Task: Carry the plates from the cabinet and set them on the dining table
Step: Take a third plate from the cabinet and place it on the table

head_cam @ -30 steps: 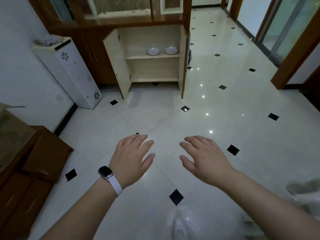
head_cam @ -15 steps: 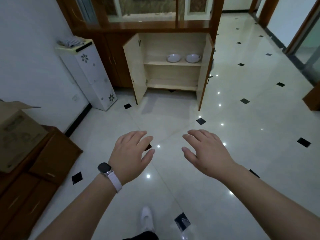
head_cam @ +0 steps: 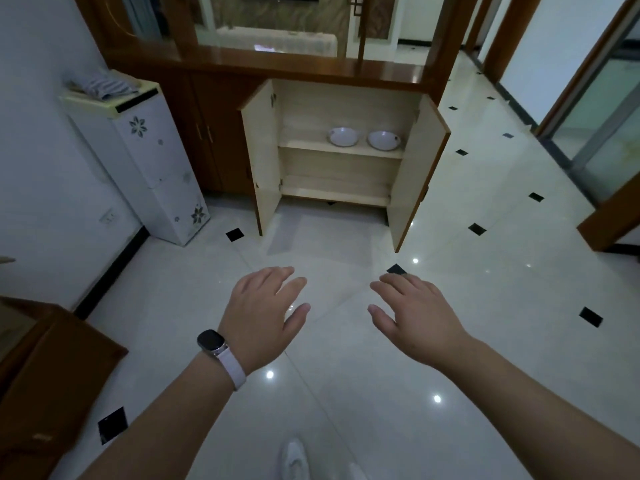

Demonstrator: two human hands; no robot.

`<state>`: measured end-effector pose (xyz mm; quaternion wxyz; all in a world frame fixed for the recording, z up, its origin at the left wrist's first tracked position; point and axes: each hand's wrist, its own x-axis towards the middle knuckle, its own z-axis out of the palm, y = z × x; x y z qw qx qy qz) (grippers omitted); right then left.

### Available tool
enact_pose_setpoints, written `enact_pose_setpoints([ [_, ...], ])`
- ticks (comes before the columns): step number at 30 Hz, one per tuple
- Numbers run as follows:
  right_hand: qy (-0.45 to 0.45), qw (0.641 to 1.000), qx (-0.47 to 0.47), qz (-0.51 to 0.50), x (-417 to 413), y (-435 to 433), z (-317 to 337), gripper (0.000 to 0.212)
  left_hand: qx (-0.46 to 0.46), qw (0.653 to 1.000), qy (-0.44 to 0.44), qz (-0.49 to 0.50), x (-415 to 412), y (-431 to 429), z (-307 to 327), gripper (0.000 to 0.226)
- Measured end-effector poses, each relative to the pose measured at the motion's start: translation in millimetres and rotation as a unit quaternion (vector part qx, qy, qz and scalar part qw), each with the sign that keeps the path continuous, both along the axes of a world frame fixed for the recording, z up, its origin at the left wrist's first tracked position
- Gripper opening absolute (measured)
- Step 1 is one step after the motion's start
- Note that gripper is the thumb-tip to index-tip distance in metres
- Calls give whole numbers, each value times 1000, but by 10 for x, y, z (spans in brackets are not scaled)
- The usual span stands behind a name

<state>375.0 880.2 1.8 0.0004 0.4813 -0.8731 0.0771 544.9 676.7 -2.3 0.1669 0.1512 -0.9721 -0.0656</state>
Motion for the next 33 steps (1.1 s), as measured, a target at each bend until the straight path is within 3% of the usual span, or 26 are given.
enact_pose_setpoints([
  [5,12,1000,-18,-10,-162,-735,121,47,-8,1000,12,-8,-208,-730,38,42],
  [19,-1,1000,-18,-9,-963,-1835,35,45,3,1000,-3,-7,-984,-1781,-144,40],
  [33,-9,999,-49,20,-2819,-3132,46,45,-14,998,-43,39,-2745,-3024,43,40],
])
